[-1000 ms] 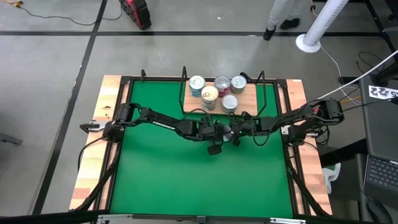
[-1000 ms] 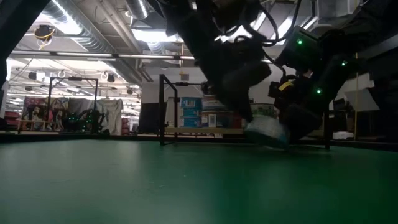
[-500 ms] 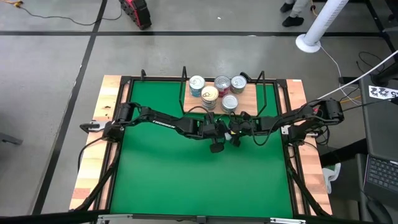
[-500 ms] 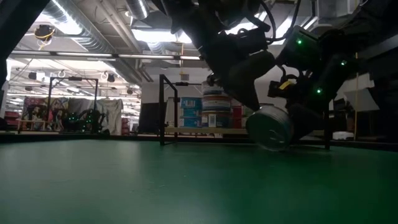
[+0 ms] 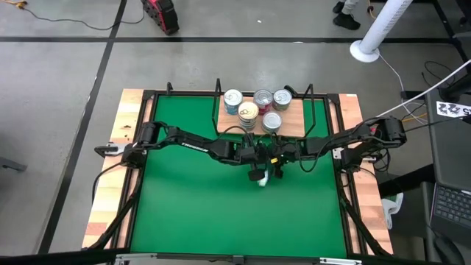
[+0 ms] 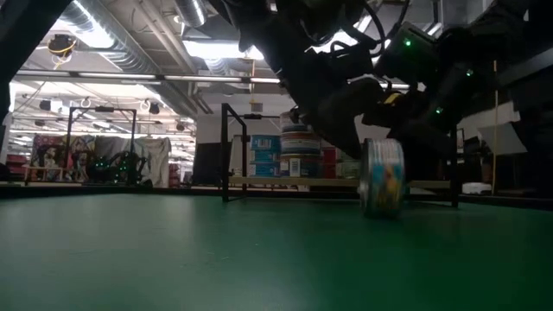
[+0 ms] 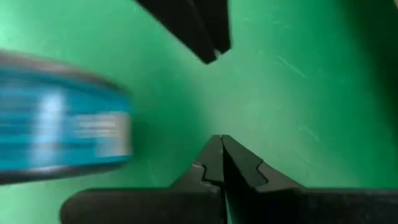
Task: Stack canned seafood by type on shelf
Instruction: Stack the yellow blue tuna can on top of the yellow blue tuna cans on the shelf
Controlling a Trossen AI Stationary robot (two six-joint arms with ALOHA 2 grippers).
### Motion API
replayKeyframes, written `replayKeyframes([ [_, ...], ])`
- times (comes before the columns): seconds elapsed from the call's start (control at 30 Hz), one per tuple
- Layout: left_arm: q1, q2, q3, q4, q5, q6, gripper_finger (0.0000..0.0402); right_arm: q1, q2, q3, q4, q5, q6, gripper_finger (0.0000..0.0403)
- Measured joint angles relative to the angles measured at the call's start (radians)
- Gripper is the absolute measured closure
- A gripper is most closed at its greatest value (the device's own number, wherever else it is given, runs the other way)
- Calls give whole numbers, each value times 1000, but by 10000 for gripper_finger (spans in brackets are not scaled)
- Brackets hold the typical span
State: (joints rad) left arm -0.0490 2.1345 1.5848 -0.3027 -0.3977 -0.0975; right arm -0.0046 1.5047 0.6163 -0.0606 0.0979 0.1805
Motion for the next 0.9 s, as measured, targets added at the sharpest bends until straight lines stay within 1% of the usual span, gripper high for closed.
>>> replayKeyframes([
  [0.27, -1, -15, 0, -27, 0, -8, 399, -1, 0, 1, -29, 14, -2, 398],
  [0.37, -4, -68, -1, -88, 8, -68, 398, -1, -3, 1, -58, 15, -2, 398],
  [0.43, -15, -113, -1, -126, 37, -135, 398, -1, -11, 1, -79, 9, -8, 398],
  [0.47, -22, -136, 1, -139, 68, -169, 398, -1, -15, 1, -81, 3, -14, 398],
  [0.57, -51, -174, 2, -186, 213, -200, 398, -1, -56, 13, -136, -45, -33, 398],
  [0.63, -73, -187, 0, -207, 286, -200, 398, 11, -91, 39, -210, -94, -35, 398],
  [0.7, -96, -206, 0, -225, 306, -205, 398, 44, -135, 62, -298, -137, -50, 398],
  [0.8, -119, -215, 1, -249, 306, -212, 398, 129, -201, 89, -364, -186, -58, 398],
  [0.9, -133, -213, -5, -283, 307, -192, 398, 213, -251, 111, -364, -245, -57, 398],
])
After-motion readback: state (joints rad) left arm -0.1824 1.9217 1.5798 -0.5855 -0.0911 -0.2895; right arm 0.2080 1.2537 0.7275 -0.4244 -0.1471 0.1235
